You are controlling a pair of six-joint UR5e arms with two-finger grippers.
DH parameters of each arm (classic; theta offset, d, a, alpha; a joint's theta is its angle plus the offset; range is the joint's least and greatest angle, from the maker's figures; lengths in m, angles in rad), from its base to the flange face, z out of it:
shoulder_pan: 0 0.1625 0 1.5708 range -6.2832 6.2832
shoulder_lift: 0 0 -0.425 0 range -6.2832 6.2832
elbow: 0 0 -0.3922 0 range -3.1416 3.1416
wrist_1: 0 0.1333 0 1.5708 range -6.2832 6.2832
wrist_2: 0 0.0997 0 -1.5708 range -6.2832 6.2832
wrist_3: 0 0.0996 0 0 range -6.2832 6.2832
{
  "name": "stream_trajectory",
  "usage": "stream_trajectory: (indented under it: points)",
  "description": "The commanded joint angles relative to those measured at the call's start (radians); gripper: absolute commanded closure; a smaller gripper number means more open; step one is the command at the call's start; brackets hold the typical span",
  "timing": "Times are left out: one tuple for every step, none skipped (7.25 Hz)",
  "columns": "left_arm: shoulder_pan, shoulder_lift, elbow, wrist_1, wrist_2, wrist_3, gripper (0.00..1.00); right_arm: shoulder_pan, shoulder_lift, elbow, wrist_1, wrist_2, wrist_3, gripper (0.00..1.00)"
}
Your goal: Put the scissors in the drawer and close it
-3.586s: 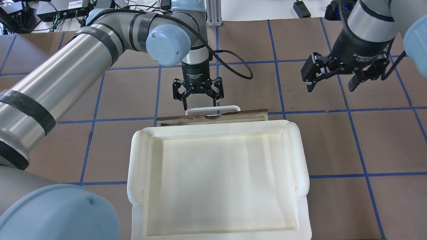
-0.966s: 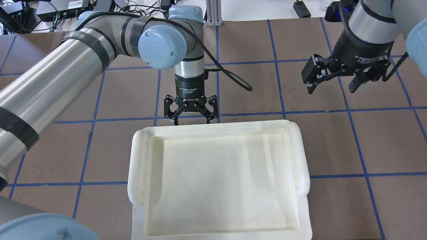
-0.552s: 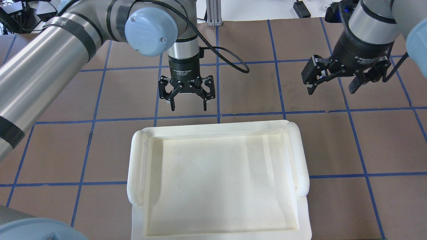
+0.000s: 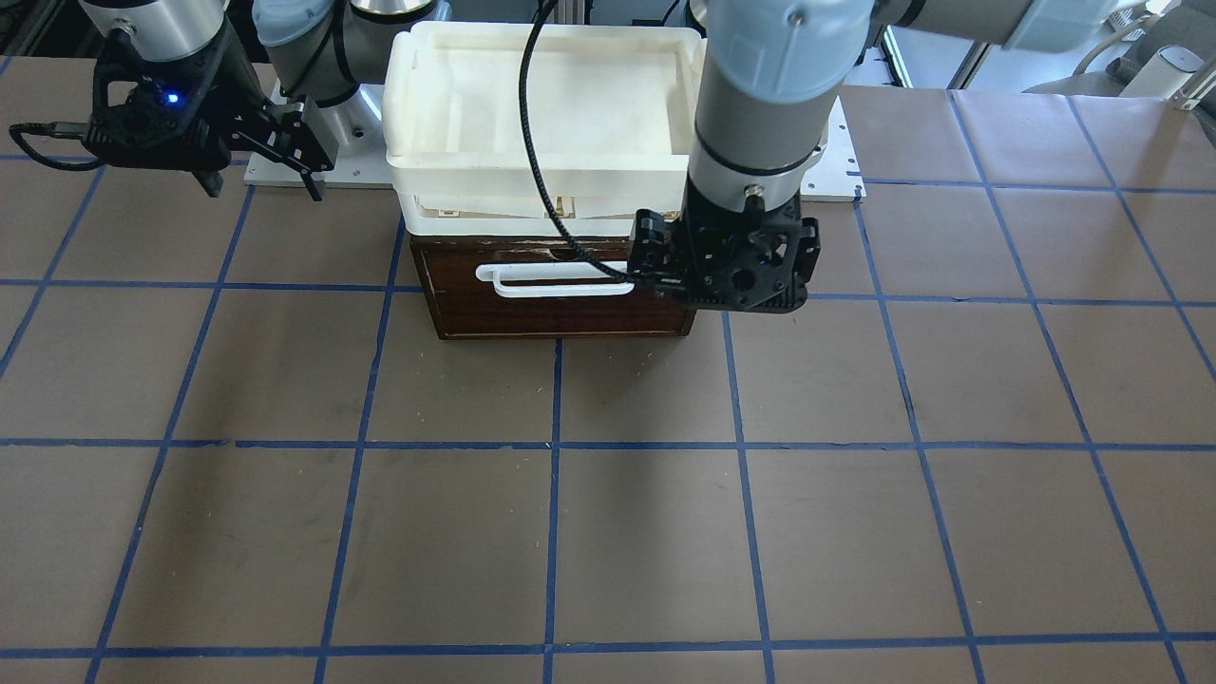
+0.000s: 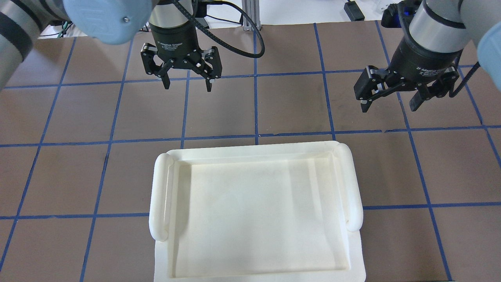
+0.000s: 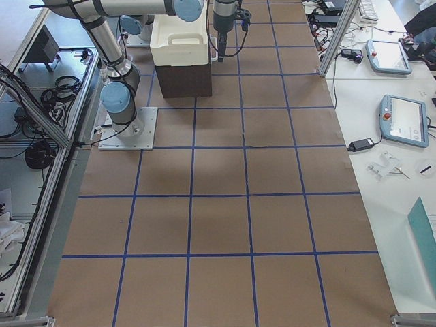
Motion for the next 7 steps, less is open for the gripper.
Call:
stream_trajectory:
  points:
    - [0.066,0.137,-0.041,0.008,0.002,0.041,0.00,0.000,-0.001,0.000,0.000,0.000,0.000,0.00]
    - [0.100,0.188,-0.055,0.008,0.002,0.059,0.00,0.000,-0.001,0.000,0.000,0.000,0.000,0.00]
    - [0.144,0.225,-0.084,0.008,0.003,0.116,0.00,0.000,0.000,0.000,0.000,0.000,0.000,0.00]
    - [0.180,0.251,-0.112,0.011,0.003,0.148,0.00,0.000,-0.001,0.000,0.000,0.000,0.002,0.00]
    - [0.178,0.254,-0.130,0.040,0.003,0.139,0.00,0.002,-0.003,0.000,0.000,0.000,0.005,0.00]
    - [0.169,0.247,-0.153,0.098,0.003,0.129,0.00,0.003,-0.003,0.000,0.000,0.000,0.006,0.00]
    - [0.162,0.260,-0.169,0.106,0.002,0.125,0.00,0.003,-0.003,0.000,0.000,0.001,0.008,0.00]
